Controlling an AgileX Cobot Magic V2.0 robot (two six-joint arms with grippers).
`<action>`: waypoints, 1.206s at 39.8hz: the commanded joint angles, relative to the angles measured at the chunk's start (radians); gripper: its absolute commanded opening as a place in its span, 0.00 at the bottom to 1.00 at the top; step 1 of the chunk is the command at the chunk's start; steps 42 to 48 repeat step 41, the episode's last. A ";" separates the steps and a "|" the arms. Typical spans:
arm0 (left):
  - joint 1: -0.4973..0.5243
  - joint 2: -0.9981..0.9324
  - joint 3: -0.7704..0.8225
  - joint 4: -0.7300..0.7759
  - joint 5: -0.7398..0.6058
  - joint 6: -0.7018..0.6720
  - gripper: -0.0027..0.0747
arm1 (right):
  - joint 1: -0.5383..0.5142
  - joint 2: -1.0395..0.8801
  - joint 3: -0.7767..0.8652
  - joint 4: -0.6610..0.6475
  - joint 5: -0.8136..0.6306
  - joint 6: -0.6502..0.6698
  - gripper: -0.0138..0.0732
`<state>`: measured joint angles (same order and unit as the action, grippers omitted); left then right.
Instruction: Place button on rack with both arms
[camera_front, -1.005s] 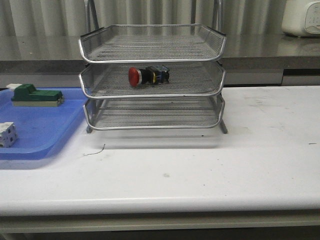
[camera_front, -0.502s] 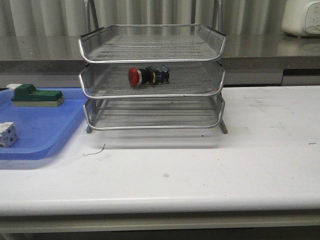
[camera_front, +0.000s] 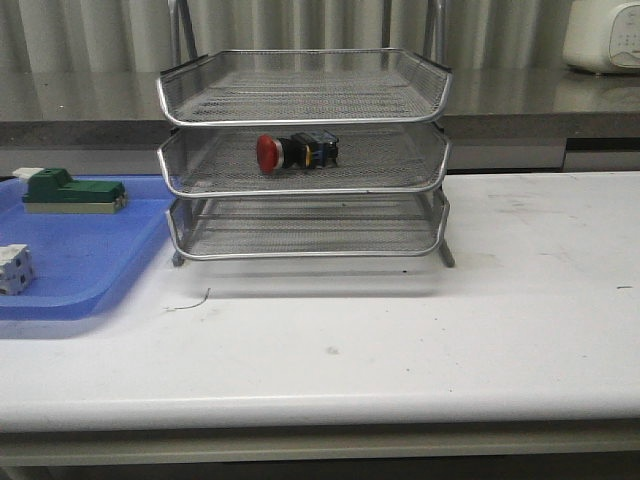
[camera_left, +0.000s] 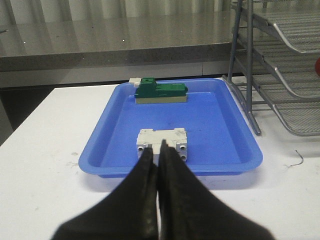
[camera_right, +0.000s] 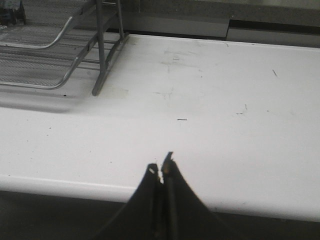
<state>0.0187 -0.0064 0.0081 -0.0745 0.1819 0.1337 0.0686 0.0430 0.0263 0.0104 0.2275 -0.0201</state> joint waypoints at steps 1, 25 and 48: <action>0.003 -0.022 0.007 -0.011 -0.082 -0.007 0.01 | -0.008 -0.027 -0.002 0.003 -0.065 -0.006 0.09; 0.003 -0.020 0.007 -0.011 -0.082 -0.007 0.01 | -0.008 -0.068 -0.002 0.003 -0.059 -0.006 0.09; 0.003 -0.020 0.007 -0.011 -0.082 -0.007 0.01 | -0.008 -0.068 -0.002 0.003 -0.059 -0.006 0.09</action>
